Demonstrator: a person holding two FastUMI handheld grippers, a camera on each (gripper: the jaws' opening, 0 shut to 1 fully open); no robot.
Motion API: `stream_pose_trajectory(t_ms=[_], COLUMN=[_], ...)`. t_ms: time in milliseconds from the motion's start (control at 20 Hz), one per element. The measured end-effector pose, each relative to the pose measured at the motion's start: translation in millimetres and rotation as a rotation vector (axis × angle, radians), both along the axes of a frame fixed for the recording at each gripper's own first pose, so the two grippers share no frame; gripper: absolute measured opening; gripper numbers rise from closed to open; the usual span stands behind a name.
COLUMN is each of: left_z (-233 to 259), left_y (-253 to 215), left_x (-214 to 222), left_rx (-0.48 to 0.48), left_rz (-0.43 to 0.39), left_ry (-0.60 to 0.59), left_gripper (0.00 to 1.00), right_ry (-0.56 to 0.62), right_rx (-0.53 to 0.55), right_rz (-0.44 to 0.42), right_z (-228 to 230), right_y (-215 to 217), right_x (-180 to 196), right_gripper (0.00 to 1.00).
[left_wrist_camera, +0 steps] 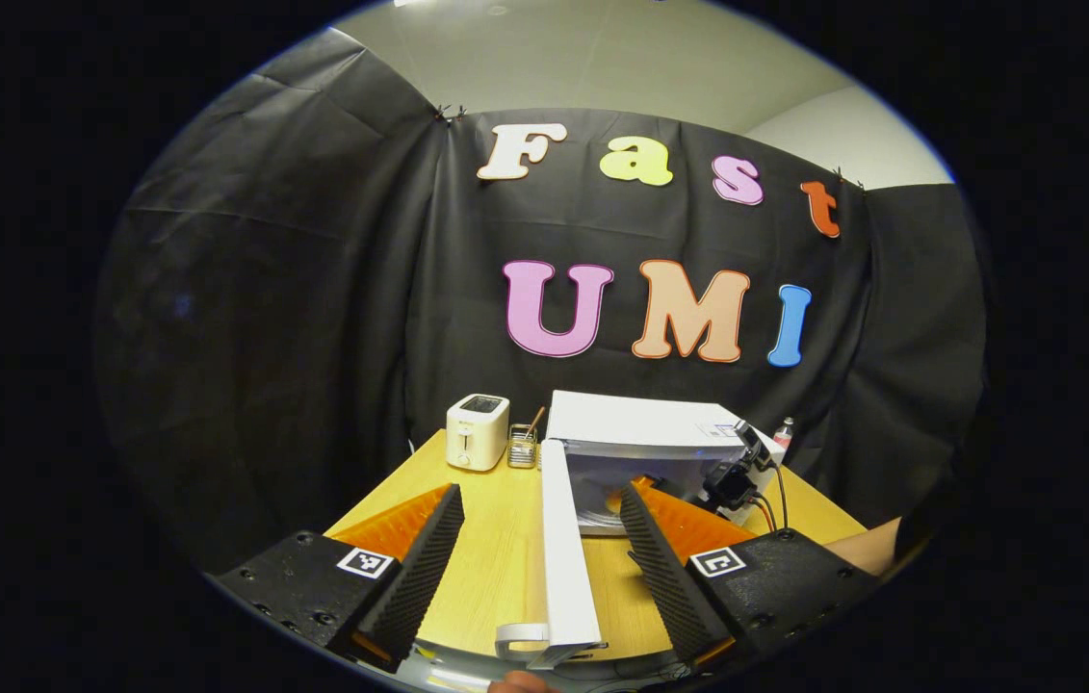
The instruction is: Open the microwave oven with the left hand, put the food in, and close the microwave oven.
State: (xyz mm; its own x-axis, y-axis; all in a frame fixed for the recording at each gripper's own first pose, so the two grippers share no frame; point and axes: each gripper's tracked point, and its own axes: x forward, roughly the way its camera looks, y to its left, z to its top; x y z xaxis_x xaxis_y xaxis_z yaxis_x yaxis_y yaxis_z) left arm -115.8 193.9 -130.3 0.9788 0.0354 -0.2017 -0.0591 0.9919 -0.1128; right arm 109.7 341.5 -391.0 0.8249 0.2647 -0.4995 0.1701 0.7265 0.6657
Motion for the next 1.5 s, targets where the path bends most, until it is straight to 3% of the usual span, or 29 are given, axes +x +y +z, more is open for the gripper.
stream_pose_trajectory(t_ms=[250, 300, 400, 450, 500, 550, 650, 700, 750, 800, 900, 950, 1000, 1100, 1350, 1500], left_z=[-4.2, -6.8, -17.0, -24.7, -32.9, -40.3, -62.0, -77.0, -91.9, -110.8, -146.5, -163.4, -173.4, -202.4, -222.1, -222.8], left_y=[20.5, 26.0, 37.9, 43.3, 50.4, 58.1, 69.3, 73.8, 80.4, 83.9, 79.9, 73.4, 65.2, 49.3, 19.3, -16.3], left_x=[-12.6, -17.4, -26.6, -32.1, -37.1, -42.4, -50.2, -53.7, -55.0, -56.5, -59.6, -59.2, -58.6, -57.9, -55.7, -46.4], left_rx=[0.037, 0.041, 0.049, 0.058, 0.068, 0.074, 0.075, 0.078, 0.09, 0.096, 0.08, 0.051, 0.029, 0.014, 0.179, 0.207], left_rz=[0.032, 0.041, 0.056, 0.056, 0.06, 0.065, 0.072, 0.077, 0.095, 0.104, 0.104, 0.093, 0.076, 0.037, -0.06, -0.149], left_ry=[0.004, 0.01, 0.034, 0.055, 0.074, 0.092, 0.141, 0.171, 0.202, 0.243, 0.33, 0.359, 0.38, 0.44, 0.481, 0.471], left_gripper=[0.96, 0.96, 0.94, 0.96, 0.96, 0.96, 0.92, 0.73, 0.55, 0.37, 0.0, 0.01, 0.01, 0.01, 0.0, 0.0], right_ry=[-0.079, -0.101, -0.137, -0.155, -0.179, -0.2, -0.263, -0.3, -0.335, -0.36, -0.398, -0.414, -0.435, -0.47, -0.5, -0.509], right_rx=[-0.124, -0.158, -0.211, -0.226, -0.241, -0.252, -0.292, -0.316, -0.341, -0.355, -0.356, -0.355, -0.358, -0.375, -0.434, -0.479], right_rz=[0.177, 0.228, 0.318, 0.345, 0.364, 0.375, 0.39, 0.399, 0.403, 0.401, 0.388, 0.374, 0.355, 0.317, 0.229, 0.203], right_z=[21.1, 25.6, 35.0, 43.0, 54.8, 64.3, 91.9, 107.1, 122.2, 134.5, 162.6, 175.1, 188.7, 211.6, 245.0, 253.0], right_y=[-15.9, -20.0, -32.5, -39.7, -49.0, -56.1, -74.1, -82.2, -91.4, -103.8, -120.3, -129.3, -139.1, -158.3, -206.5, -228.4], right_x=[-32.5, -43.6, -62.4, -69.7, -77.7, -81.3, -87.9, -90.3, -90.3, -95.9, -101.5, -101.5, -98.6, -95.7, -97.5, -98.6], right_gripper=[0.75, 0.84, 0.84, 0.84, 0.75, 0.85, 0.85, 0.85, 0.75, 0.85, 0.85, 0.85, 0.75, 0.75, 0.75, 0.75])
